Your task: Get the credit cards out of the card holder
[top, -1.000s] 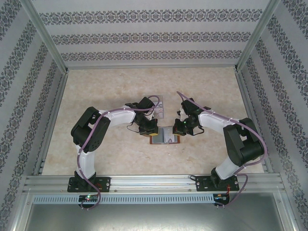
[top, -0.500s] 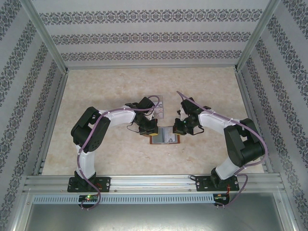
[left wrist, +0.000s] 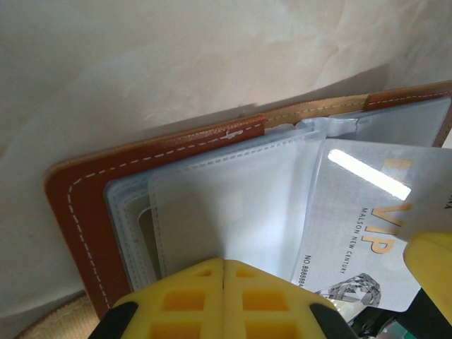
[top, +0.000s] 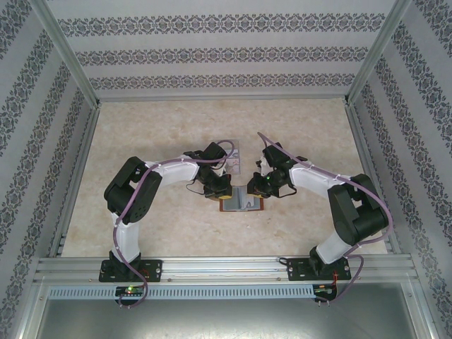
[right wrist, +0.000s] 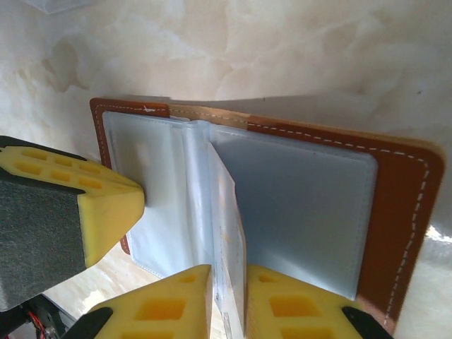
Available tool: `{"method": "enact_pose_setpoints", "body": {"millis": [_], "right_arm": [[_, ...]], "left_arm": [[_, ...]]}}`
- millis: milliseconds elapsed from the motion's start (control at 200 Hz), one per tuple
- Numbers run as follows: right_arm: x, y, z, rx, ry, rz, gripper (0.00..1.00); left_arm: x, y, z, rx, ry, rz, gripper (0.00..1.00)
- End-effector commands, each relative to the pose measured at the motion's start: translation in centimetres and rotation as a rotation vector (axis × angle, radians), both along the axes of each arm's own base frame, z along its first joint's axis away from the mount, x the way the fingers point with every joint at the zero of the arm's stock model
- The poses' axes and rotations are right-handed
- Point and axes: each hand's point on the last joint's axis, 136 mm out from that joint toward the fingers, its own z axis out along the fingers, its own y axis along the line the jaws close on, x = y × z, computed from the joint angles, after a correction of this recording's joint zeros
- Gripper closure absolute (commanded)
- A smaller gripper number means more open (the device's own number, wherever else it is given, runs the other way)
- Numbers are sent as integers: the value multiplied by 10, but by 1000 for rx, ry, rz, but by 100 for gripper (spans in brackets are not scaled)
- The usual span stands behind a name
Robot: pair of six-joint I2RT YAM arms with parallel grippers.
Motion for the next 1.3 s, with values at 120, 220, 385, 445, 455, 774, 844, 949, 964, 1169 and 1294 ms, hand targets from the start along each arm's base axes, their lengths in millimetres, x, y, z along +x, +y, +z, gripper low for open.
{"method": "enact_pose_setpoints", "body": {"millis": [120, 220, 385, 445, 455, 774, 844, 949, 964, 1169, 1294], "right_arm": [[0, 5, 8, 13, -7, 5, 86], [0, 4, 9, 4, -10, 6, 88], [1, 4, 12, -5, -18, 13, 91], [1, 3, 13, -9, -23, 13, 91], [1, 3, 13, -9, -22, 13, 91], [0, -1, 27, -19, -54, 17, 91], [0, 0, 30, -14, -64, 31, 91], [0, -2, 34, -38, -91, 95, 92], [0, -2, 34, -43, -96, 112, 92], [-5, 0, 50, -85, -192, 350, 94], [-7, -5, 55, -159, -230, 502, 93]], "left_arm": [[-8, 6, -4, 43, 12, -11, 99], [-8, 5, -3, 41, 11, -12, 99], [-5, 4, 4, 33, -3, -13, 98], [-4, 3, 9, 30, -14, -13, 97], [-4, 4, 10, 29, -15, -12, 97], [5, 4, 35, 19, -73, -7, 97], [6, 5, 38, 17, -83, -3, 97], [8, 7, 39, 7, -91, 0, 96], [9, 7, 39, 4, -93, 4, 96], [11, 21, 37, 1, -100, 42, 96], [13, 28, 36, -7, -104, 62, 96]]}}
